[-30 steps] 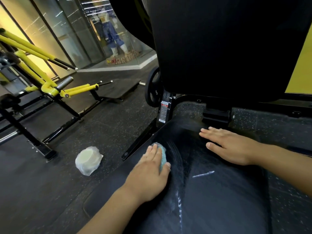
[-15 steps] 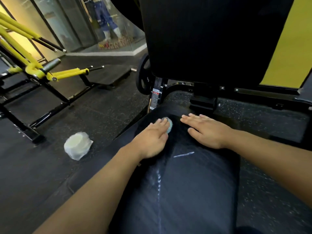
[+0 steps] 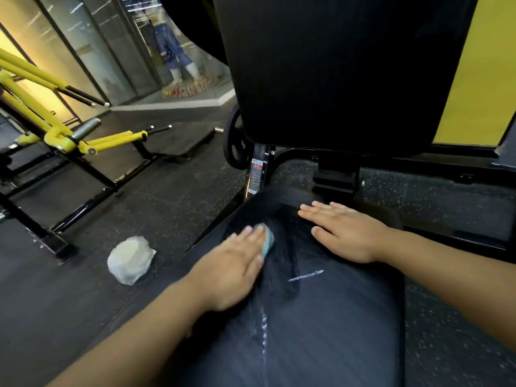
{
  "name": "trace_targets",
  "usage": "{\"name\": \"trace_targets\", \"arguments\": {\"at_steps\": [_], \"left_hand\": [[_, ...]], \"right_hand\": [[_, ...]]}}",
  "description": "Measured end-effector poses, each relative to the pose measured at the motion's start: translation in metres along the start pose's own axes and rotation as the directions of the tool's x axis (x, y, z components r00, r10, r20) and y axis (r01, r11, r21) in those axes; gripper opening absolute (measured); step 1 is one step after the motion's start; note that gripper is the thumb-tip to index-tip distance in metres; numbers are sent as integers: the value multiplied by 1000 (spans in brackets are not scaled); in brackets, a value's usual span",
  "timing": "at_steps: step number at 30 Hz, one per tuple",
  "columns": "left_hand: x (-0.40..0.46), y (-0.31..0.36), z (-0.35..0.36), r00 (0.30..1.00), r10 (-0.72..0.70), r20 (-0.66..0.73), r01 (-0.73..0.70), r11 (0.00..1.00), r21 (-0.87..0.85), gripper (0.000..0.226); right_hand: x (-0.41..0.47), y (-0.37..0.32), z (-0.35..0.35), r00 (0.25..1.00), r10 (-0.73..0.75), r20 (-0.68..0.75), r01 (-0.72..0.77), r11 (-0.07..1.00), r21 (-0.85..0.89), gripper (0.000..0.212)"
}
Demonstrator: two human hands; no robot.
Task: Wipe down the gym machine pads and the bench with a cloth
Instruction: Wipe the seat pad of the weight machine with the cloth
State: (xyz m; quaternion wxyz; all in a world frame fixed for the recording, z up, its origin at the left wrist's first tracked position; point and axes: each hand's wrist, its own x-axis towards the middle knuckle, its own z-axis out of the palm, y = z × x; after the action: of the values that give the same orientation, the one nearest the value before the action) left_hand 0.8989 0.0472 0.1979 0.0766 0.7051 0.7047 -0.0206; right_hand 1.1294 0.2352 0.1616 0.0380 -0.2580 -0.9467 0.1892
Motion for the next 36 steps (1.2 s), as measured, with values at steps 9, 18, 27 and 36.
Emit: {"name": "trace_targets", "arguments": {"at_steps": [9,18,27,36], "left_hand": [[49,8,5,999,44,-14,-46,975,-218,57],[-66,35,-7,930,355,95,-338,928,-158,62],[60,-26,-1,995,-81,-60,70,984,-161,58],[10,22,2,968,249,-45,-251,928,-275,67]], "right_hand": [[1,1,1,1000,6,-18,-6,1000,2,54],[-1,-2,0,1000,12,-13,-12,1000,11,54],[0,-1,1,1000,23,-11,-23,1000,-1,54],[1,2,3,1000,21,-23,-21,1000,0,53]]}}
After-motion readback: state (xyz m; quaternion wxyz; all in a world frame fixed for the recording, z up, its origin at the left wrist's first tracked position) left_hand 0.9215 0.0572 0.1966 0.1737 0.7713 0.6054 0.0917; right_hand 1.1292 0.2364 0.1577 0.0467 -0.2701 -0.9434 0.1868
